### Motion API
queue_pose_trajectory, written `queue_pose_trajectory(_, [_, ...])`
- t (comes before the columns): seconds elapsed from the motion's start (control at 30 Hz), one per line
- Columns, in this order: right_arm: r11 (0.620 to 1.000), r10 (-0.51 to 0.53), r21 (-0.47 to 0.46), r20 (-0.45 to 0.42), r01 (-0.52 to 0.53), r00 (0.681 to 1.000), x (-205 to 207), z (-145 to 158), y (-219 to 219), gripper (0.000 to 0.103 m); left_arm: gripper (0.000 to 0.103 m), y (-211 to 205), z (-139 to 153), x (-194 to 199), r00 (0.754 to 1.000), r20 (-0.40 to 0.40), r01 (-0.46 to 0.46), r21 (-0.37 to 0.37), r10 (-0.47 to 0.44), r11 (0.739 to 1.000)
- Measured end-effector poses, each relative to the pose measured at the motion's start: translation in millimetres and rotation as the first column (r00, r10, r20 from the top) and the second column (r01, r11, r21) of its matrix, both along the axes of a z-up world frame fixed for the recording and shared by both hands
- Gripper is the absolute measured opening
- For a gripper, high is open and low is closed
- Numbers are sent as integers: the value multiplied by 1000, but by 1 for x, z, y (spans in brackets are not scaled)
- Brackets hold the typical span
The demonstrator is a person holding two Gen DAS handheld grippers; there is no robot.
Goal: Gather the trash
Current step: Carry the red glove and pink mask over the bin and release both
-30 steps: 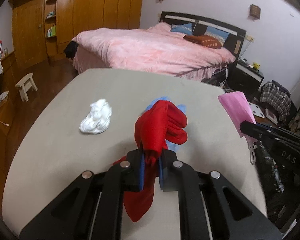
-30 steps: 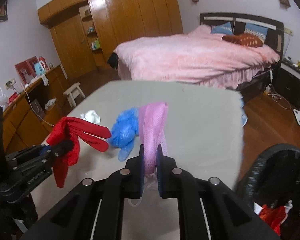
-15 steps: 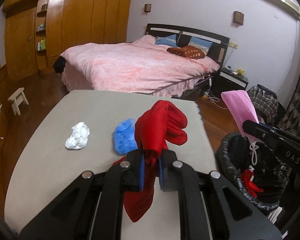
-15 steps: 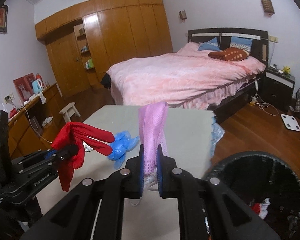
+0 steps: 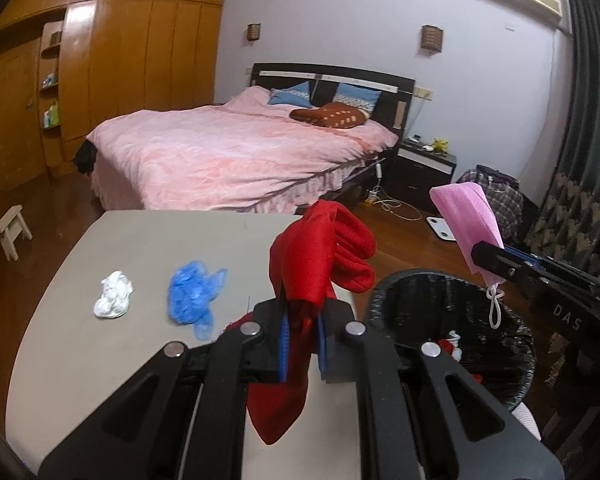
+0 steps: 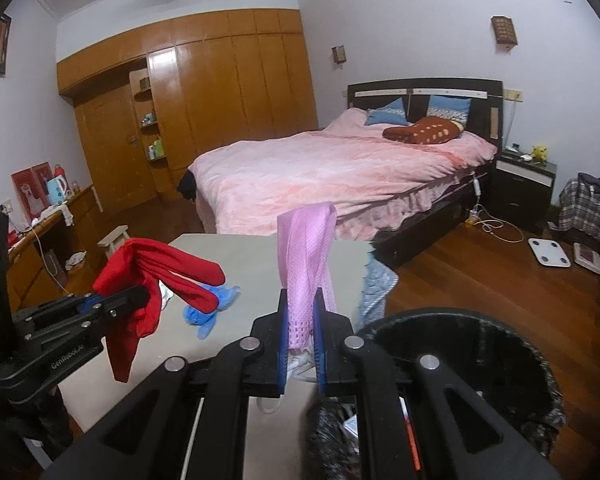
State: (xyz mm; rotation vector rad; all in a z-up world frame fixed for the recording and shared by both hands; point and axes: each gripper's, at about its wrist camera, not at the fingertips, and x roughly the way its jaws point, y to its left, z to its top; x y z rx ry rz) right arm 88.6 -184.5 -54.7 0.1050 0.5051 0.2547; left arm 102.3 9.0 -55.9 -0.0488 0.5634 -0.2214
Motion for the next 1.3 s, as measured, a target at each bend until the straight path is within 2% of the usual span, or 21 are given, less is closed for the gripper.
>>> queue_pose_trajectory(0.67, [992, -127, -17, 32, 128, 991, -42, 7, -56, 11, 10, -74, 19, -21, 987, 52, 154, 22, -155, 988])
queue_pose_trajectory(1.3, [965, -258, -48, -8, 257, 966, -55, -11, -112, 11, 10, -139, -2, -8, 952, 31, 303, 20, -304, 953])
